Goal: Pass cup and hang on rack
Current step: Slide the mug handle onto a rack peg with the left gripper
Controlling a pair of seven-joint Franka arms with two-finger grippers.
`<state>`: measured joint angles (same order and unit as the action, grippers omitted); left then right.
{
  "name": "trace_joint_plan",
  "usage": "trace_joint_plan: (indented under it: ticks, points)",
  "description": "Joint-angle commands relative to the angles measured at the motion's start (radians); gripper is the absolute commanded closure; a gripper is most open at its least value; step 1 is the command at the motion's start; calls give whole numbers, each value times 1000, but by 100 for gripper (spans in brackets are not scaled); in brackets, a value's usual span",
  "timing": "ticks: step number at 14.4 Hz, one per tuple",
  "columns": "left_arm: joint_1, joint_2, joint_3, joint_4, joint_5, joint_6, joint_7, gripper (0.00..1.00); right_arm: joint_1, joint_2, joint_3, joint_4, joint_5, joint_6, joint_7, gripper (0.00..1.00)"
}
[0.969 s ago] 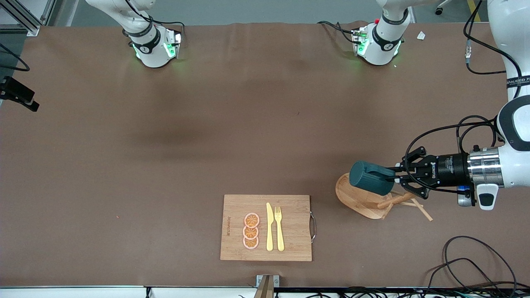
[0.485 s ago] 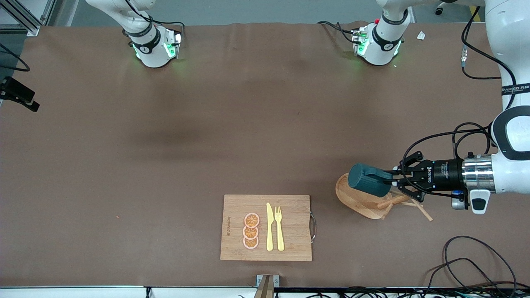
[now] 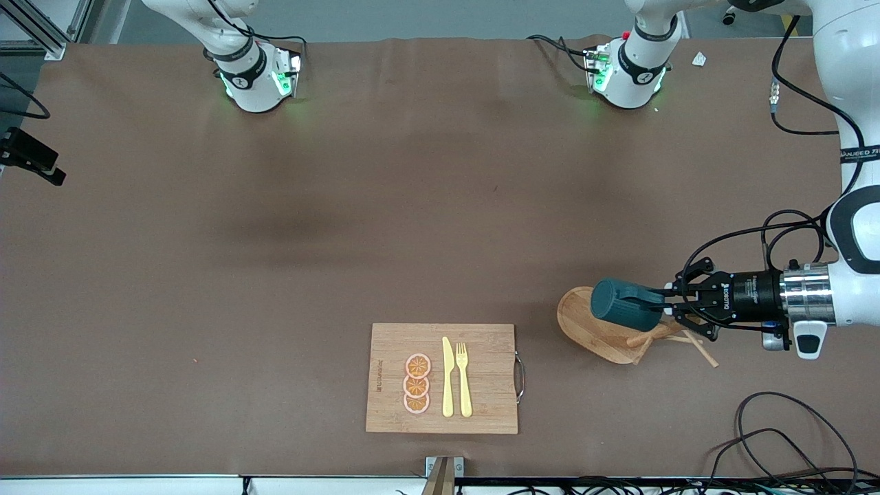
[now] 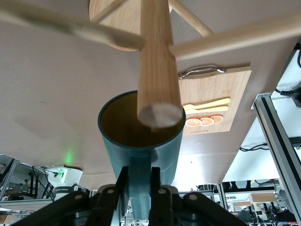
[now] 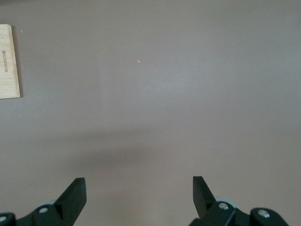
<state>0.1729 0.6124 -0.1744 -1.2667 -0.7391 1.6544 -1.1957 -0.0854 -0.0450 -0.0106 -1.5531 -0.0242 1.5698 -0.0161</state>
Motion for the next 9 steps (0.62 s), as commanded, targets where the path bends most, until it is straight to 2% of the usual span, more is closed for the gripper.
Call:
trace_joint_plan:
  ticks: [1,9]
  points:
    - [-4,-2,0,1,-16,-1,13,100,-11,-10,6,-13,-5,10,-13,0]
    - [2,0,0,1,-10,1,1,100,-11,-10,6,-16,-5,12,-13,0]
